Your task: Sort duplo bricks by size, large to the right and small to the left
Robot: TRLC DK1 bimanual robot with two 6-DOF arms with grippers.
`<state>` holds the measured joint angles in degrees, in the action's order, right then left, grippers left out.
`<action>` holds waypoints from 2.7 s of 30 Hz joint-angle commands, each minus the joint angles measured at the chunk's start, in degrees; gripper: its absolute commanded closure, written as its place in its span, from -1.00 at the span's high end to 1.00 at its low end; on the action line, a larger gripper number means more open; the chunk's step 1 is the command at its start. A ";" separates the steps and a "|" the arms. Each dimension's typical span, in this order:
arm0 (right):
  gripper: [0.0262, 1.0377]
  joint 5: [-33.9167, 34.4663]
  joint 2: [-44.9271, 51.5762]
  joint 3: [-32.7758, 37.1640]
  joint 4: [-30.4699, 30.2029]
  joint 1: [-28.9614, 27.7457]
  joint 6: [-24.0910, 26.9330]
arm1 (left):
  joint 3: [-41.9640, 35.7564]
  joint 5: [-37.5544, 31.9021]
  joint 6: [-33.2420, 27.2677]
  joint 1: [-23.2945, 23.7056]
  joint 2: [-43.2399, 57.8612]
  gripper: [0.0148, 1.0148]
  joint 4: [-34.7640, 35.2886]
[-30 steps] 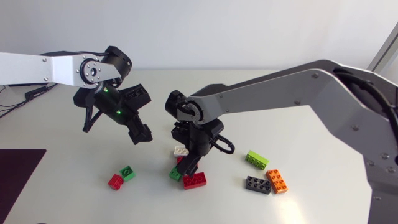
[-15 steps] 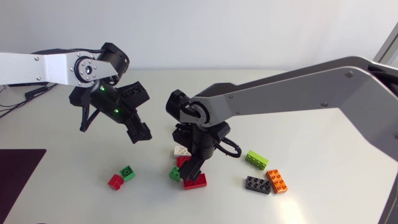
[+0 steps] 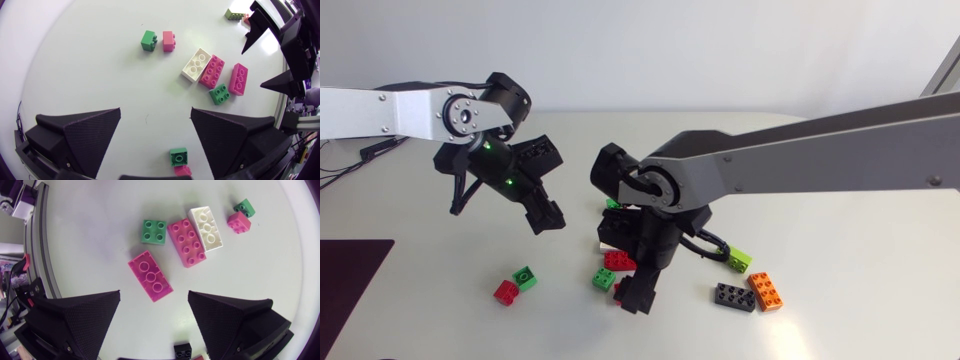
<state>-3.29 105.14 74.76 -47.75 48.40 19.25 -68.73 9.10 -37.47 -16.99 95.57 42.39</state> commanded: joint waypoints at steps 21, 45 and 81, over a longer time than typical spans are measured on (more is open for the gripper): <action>0.90 -3.21 4.98 2.76 -3.67 -1.73 20.75 | 2.64 0.74 -0.23 5.13 -4.08 0.92 0.41; 0.84 -4.97 11.22 5.22 -0.77 -0.33 23.12 | 2.55 0.74 0.30 5.04 -5.92 0.92 1.99; 0.35 -8.84 10.70 2.14 -2.09 -3.75 22.42 | 3.87 0.74 0.30 4.16 -5.66 0.92 1.73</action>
<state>-12.03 114.98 78.91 -48.95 44.97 40.80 -65.93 9.26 -37.47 -12.49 90.32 43.72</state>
